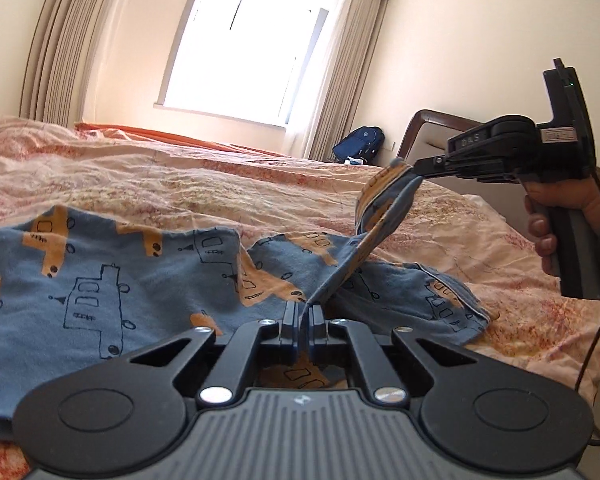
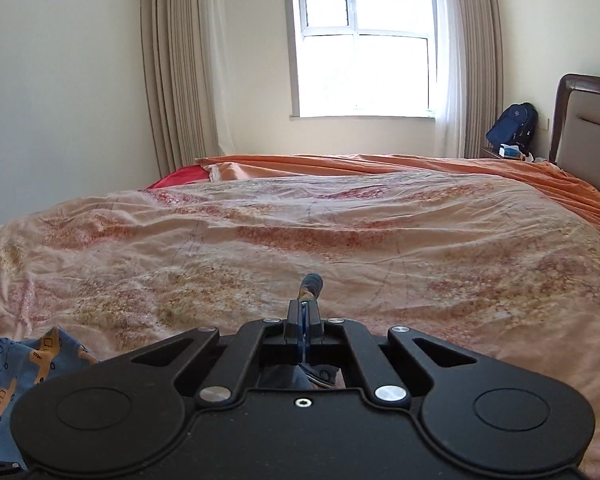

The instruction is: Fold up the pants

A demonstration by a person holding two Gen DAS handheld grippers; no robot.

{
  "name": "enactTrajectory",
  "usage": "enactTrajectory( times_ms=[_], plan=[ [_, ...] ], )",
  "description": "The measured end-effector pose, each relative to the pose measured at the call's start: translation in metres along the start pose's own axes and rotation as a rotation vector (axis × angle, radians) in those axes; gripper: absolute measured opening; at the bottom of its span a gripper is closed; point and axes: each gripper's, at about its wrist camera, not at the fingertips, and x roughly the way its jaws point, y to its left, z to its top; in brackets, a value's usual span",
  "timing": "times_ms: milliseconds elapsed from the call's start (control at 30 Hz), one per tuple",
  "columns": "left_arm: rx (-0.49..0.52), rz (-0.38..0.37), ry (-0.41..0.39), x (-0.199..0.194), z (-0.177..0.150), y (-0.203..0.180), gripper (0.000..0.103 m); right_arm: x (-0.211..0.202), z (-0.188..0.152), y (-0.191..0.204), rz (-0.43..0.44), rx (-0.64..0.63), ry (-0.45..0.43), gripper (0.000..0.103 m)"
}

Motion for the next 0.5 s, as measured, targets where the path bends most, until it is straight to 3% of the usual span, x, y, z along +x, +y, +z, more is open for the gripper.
enactTrajectory(
  times_ms=[167,300,400,467,500],
  plan=[
    [0.140,0.048,0.027,0.000,-0.010,-0.015,0.004,-0.052,-0.052,-0.046,-0.047,0.151,-0.034,0.000],
    [0.140,0.062,0.088,0.007,-0.021,-0.013,0.004,-0.076,-0.101,-0.070,-0.100,0.270,-0.045,0.000],
    [0.147,0.066,0.102,0.007,-0.031,-0.013,0.004,-0.079,-0.129,-0.082,-0.072,0.348,-0.012,0.000],
    [0.145,0.063,0.099,0.008,-0.035,-0.011,0.004,-0.077,-0.142,-0.082,-0.052,0.369,0.004,0.008],
    [0.141,0.062,0.099,0.008,-0.036,-0.010,0.004,-0.075,-0.146,-0.082,-0.040,0.377,0.012,0.017]
  ],
)
